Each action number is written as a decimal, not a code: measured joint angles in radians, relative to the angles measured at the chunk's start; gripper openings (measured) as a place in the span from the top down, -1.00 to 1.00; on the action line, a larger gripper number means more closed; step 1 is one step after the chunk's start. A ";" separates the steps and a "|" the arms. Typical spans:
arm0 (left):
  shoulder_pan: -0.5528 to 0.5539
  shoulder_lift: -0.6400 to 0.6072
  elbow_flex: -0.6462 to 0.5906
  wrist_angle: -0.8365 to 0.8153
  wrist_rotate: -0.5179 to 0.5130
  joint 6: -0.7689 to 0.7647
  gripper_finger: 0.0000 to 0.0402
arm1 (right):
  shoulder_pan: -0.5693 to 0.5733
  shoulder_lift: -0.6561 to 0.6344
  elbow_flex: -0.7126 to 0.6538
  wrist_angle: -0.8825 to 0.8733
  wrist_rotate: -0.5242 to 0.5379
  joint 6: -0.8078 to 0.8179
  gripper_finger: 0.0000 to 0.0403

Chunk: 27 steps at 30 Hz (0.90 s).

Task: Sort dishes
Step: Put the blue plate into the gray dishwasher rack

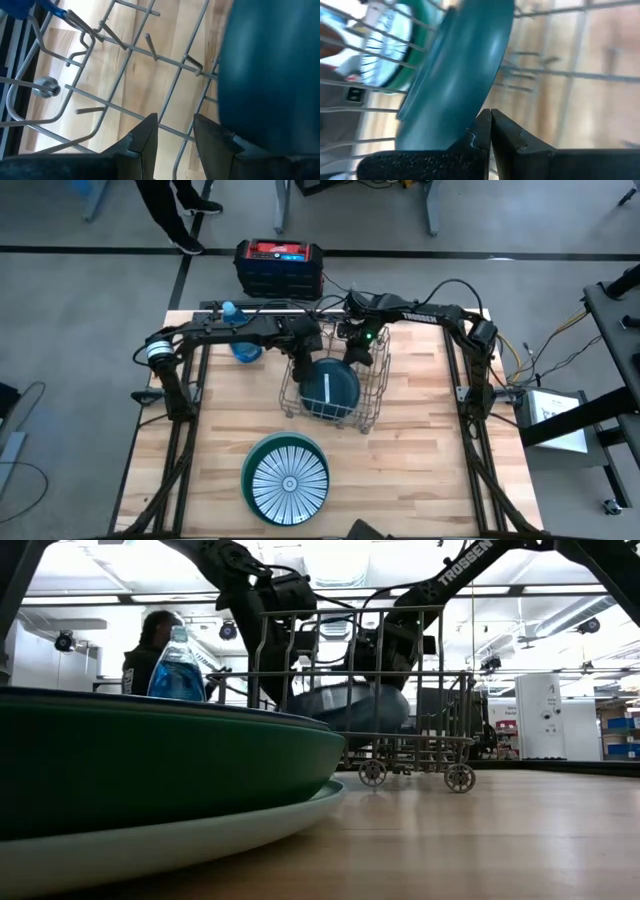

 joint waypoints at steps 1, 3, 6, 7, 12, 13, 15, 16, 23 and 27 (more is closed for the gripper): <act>0.000 0.000 0.000 -0.001 0.000 0.001 0.43 | 0.000 0.000 0.000 0.000 -0.013 0.001 0.99; 0.000 0.000 0.000 0.000 -0.004 0.001 0.43 | -0.001 0.000 0.000 0.000 -0.023 0.001 0.99; 0.000 0.000 0.000 0.000 -0.004 0.001 0.43 | -0.003 0.000 0.000 0.004 -0.035 0.041 0.98; 0.000 0.000 0.000 0.000 -0.004 0.002 0.43 | -0.003 0.000 0.000 0.004 -0.037 0.059 0.98; 0.000 0.000 0.000 -0.001 -0.005 0.005 0.43 | -0.018 0.000 0.000 -0.004 -0.095 0.105 0.82; 0.000 0.000 0.000 -0.001 -0.005 0.005 0.43 | -0.022 0.000 0.000 -0.005 -0.129 0.107 0.77; 0.000 0.000 0.000 -0.001 -0.005 0.005 0.43 | -0.025 0.000 0.000 -0.004 -0.187 0.115 0.65; 0.000 0.000 0.000 -0.003 -0.005 0.005 0.43 | -0.025 0.000 0.000 -0.004 -0.202 0.122 0.59; 0.000 -0.001 0.000 -0.012 -0.005 0.005 0.43 | -0.025 0.000 0.000 -0.007 -0.216 0.135 0.19; 0.000 -0.001 0.000 -0.030 -0.022 0.005 0.43 | -0.030 0.000 0.000 -0.010 -0.299 0.123 0.01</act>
